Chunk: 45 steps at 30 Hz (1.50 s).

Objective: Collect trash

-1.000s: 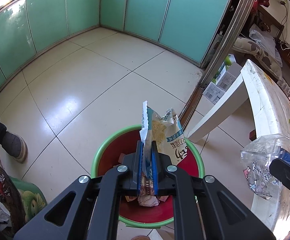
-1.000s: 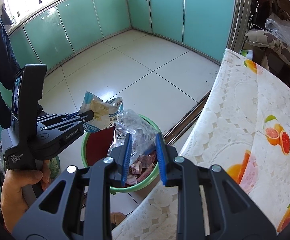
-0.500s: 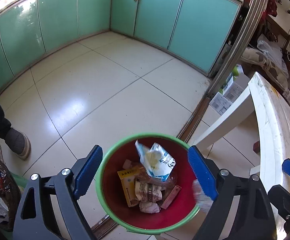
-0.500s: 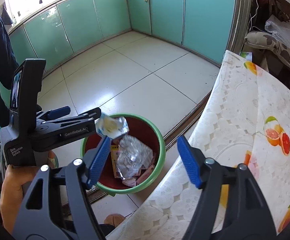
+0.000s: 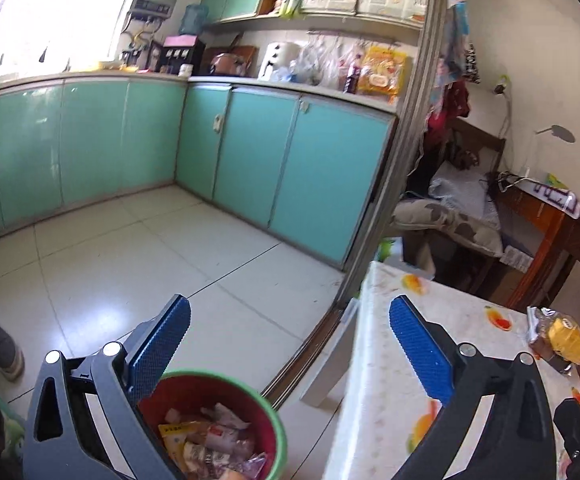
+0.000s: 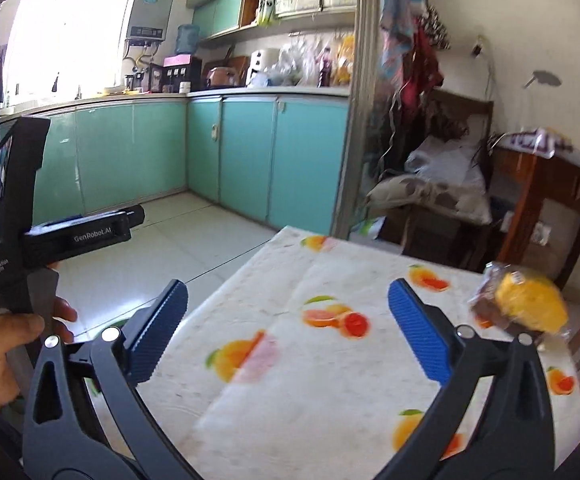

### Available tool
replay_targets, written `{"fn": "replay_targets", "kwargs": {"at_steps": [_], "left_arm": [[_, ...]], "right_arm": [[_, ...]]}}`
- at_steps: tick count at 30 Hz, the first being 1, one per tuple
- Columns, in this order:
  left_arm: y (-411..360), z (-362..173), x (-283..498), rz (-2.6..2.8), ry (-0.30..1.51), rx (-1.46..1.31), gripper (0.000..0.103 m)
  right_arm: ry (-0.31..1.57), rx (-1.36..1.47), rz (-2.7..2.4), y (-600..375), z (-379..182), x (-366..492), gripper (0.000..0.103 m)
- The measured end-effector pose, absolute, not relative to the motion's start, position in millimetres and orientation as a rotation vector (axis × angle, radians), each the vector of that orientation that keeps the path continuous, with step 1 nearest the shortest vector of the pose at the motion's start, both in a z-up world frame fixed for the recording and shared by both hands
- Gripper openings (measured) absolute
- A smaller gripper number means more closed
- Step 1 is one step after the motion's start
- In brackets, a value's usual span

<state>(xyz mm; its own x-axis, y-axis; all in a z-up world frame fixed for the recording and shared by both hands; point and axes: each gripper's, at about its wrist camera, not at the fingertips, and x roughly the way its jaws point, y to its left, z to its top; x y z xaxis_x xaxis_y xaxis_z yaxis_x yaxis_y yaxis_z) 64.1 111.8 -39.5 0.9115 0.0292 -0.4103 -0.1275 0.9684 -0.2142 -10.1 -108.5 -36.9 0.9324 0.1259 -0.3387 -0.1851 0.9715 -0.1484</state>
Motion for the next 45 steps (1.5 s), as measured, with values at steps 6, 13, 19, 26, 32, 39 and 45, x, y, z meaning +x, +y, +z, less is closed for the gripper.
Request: {"fn": "replay_targets", "kwargs": {"at_steps": [6, 13, 19, 26, 32, 39, 45], "left_arm": [[24, -19, 41, -0.023, 0.292, -0.116, 0.096], [-40, -22, 40, -0.073, 0.354, -0.020, 0.096], [-51, -44, 45, -0.087, 0.422, -0.023, 0.096], [-47, -48, 48, -0.069, 0.435, -0.018, 0.096], [-43, -45, 47, -0.056, 0.427, -0.025, 0.096], [-40, -45, 49, -0.044, 0.440, -0.035, 0.096], [-40, -45, 50, -0.044, 0.448, -0.038, 0.096]], "right_arm": [[0.290, -0.130, 0.056, -178, -47, -41, 0.099], [0.342, 0.124, 0.008, -255, -64, -48, 0.099], [0.370, 0.173, -0.030, -279, -68, -42, 0.099], [0.436, 0.170, -0.011, -274, -68, -35, 0.099], [0.436, 0.151, -0.007, -266, -69, -37, 0.099], [0.454, 0.159, 0.010, -263, -67, -37, 0.099], [0.458, 0.150, 0.031, -259, -67, -38, 0.099]]}}
